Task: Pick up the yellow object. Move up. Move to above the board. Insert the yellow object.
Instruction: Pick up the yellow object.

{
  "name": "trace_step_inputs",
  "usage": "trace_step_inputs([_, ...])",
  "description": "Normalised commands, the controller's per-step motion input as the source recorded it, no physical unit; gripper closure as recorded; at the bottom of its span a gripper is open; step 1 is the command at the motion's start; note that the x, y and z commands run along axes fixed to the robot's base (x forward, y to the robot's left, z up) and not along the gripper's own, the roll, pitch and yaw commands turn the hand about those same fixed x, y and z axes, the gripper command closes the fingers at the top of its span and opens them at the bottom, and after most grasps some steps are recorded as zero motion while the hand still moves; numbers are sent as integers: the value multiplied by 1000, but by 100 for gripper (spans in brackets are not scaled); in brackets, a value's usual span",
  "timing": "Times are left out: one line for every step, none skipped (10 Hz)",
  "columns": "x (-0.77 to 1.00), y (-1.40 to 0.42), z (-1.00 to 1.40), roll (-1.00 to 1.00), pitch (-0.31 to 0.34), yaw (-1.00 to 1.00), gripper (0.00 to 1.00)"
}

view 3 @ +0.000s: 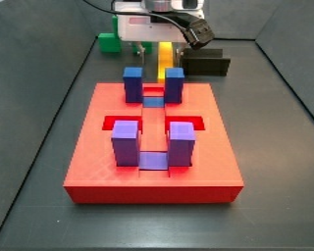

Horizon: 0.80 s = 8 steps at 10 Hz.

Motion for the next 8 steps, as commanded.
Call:
trace_step_inputs([-14, 0, -43, -9, -31, -269, 0])
trace_step_inputs([-51, 0, -100, -1, -59, -69, 0])
trace_step_inputs([-23, -9, -129, 0, -63, 0, 0])
trace_step_inputs([-57, 0, -131, 0, -69, 0, 0])
trace_step_inputs([-60, 0, -114, 0, -61, 0, 0])
trace_step_inputs([-46, -3, -111, 0, -60, 0, 0])
trace_step_inputs([0, -40, -94, 0, -43, 0, 0])
trace_step_inputs([0, -69, -91, 0, -31, 0, 0])
